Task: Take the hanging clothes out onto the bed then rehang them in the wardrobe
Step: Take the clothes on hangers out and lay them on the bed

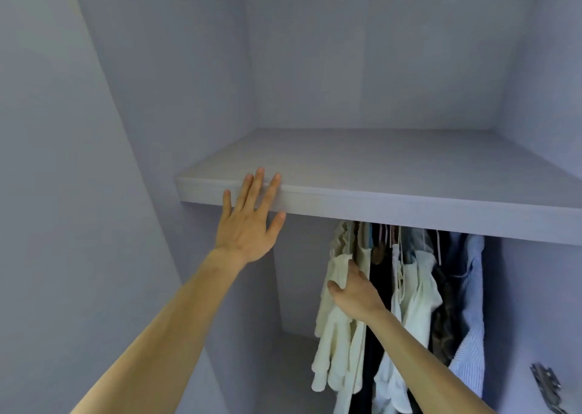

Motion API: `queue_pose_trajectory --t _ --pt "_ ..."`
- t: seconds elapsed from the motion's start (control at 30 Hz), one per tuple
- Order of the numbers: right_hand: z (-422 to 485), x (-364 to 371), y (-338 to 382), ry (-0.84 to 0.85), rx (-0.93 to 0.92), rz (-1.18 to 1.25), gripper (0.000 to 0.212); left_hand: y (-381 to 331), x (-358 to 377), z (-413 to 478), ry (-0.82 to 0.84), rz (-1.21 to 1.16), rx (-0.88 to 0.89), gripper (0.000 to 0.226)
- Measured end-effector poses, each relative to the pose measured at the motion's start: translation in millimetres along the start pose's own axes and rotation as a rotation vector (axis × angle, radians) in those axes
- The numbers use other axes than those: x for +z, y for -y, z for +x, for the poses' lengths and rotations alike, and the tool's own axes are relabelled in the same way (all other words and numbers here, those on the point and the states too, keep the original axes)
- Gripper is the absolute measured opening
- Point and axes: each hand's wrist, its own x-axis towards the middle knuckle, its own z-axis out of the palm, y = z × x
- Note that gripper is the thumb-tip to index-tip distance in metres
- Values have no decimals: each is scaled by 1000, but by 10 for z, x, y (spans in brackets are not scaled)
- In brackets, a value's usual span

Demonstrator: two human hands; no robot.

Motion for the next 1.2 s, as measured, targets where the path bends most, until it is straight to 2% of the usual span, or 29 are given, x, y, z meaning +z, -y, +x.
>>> queue_pose_trajectory --t 0.13,0.23,0.3,0.47,0.53,0.67,0.93,1.13,1.2 --pt "414 112 -85 4 118 93 77 8 223 166 -95 -36 -14 69" --pt "527 214 -62 -91 91 -13 58 -5 294 184 -119 -65 -36 72" --pt "561 284 -10 -82 65 40 50 -23 295 194 -123 -78 -40 73" --pt "602 382 88 29 133 807 43 -12 304 189 -132 -86 -39 72" --pt "582 429 81 27 109 899 43 -8 303 186 -125 -81 -39 72" --pt "499 461 110 70 18 917 42 14 301 193 -106 -55 -43 72" --pt "324 262 328 165 -117 1124 39 15 278 187 -99 -47 -42 73" --pt "61 413 139 224 -131 924 47 -30 193 67 -119 -171 -37 77" --pt "-102 523 79 266 -131 870 47 -80 254 -134 -121 -304 -114 78"
